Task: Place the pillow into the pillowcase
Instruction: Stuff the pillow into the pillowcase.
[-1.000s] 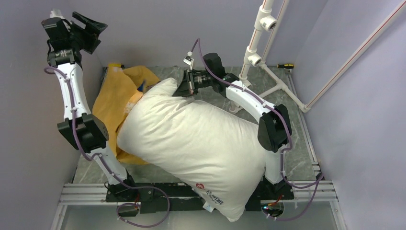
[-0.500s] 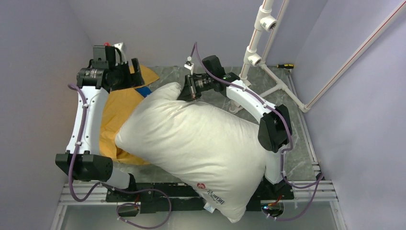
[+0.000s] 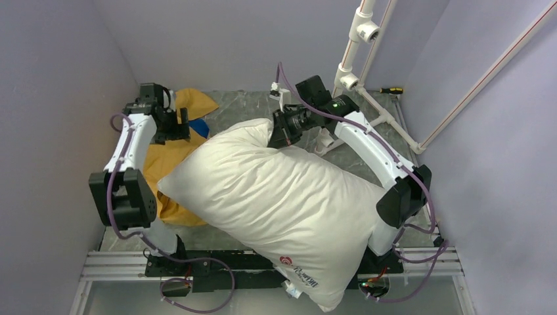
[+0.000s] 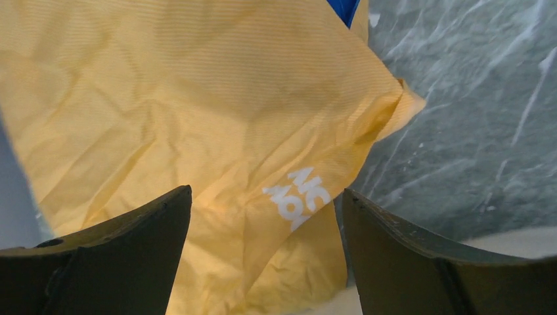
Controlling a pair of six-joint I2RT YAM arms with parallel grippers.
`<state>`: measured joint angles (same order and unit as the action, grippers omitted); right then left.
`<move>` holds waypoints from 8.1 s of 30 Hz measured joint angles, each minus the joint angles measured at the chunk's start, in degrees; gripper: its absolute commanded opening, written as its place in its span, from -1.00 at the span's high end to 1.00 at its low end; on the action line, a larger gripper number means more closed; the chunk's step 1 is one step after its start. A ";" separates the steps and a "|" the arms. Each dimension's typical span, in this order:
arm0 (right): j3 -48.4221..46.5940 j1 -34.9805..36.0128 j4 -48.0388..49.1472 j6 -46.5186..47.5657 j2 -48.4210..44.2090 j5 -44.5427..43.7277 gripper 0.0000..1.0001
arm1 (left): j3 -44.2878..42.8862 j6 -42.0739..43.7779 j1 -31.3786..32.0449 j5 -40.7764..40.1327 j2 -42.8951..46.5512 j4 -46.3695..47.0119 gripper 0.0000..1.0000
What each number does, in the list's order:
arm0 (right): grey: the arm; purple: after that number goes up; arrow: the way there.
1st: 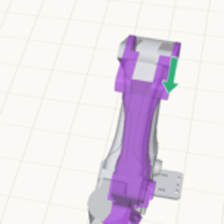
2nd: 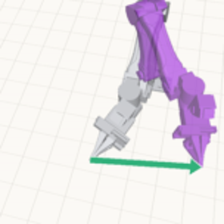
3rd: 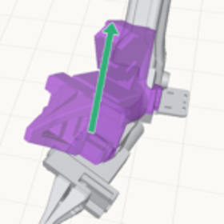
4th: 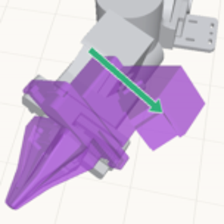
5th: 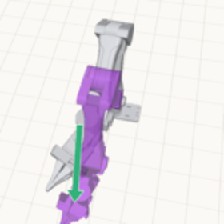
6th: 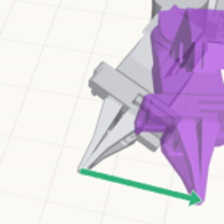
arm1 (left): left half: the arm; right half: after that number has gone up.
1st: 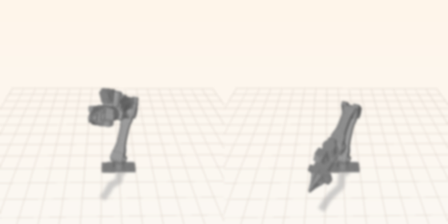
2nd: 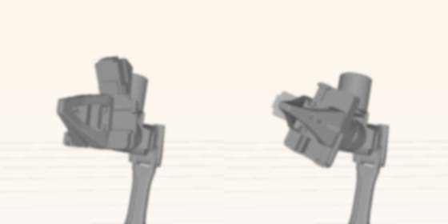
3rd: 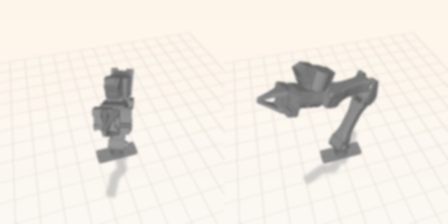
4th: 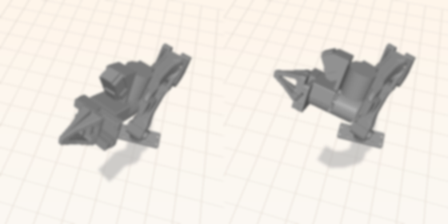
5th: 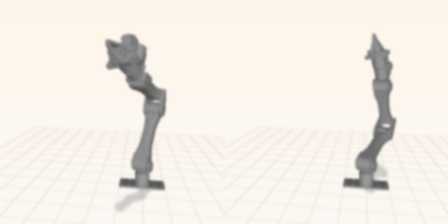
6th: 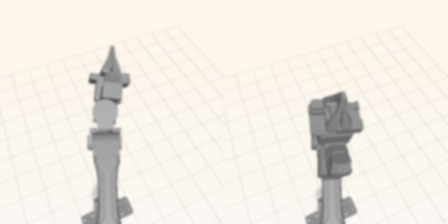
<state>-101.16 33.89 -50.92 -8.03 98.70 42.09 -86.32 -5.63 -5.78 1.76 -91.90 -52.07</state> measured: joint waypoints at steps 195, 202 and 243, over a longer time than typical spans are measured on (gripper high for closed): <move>-3.48 -0.31 56.35 -49.86 14.47 -9.88 1.00 | -9.97 -34.93 -4.33 22.58 21.03 -1.46 1.00; -5.73 0.48 67.63 -58.60 19.30 -7.32 1.00 | -7.17 -36.72 -4.33 24.52 22.82 -1.40 1.00; 14.36 11.80 41.59 -23.87 7.45 4.70 1.00 | 7.39 -9.44 0.00 14.62 23.39 -16.76 0.11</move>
<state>-86.80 45.69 -9.32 -31.90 106.15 46.78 -78.94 -15.07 -5.78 16.38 -68.51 -68.84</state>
